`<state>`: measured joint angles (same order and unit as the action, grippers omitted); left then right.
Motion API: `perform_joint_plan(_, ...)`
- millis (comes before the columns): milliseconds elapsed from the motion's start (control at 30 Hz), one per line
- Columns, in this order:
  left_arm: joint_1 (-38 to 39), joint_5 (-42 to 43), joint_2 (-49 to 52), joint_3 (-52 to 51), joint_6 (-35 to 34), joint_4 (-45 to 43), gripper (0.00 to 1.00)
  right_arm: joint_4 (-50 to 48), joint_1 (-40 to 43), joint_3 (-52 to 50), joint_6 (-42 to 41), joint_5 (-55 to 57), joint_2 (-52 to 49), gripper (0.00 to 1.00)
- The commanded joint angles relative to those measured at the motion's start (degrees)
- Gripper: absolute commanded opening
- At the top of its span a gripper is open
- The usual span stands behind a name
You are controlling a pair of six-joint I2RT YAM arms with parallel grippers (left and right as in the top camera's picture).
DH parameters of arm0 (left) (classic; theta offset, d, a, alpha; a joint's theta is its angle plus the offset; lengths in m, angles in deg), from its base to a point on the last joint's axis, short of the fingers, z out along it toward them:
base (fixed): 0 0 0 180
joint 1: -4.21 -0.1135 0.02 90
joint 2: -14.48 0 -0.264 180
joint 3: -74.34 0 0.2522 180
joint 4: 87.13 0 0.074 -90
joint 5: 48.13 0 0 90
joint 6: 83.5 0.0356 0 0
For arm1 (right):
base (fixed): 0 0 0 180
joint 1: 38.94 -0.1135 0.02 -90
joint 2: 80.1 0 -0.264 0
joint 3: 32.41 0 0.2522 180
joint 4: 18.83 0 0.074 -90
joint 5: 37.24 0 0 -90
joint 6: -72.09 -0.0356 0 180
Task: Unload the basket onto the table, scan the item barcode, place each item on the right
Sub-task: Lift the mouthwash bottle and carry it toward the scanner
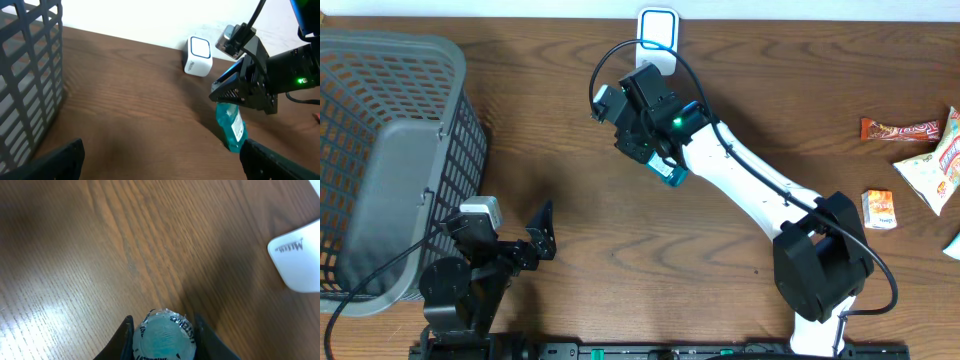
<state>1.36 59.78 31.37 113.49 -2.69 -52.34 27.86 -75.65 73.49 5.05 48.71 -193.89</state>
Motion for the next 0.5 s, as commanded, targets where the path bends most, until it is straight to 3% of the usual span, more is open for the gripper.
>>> perform_joint_plan(0,0.13,0.52,-0.09,-0.04,-0.13,-0.07,0.99,0.02,1.11,1.33,-4.35,1.2,0.35,0.08)
perform_joint_plan(467,0.13,0.52,-0.09,-0.04,-0.13,-0.07,0.99,-0.22,5.31,1.68,-12.28,1.11,1.84,0.17)
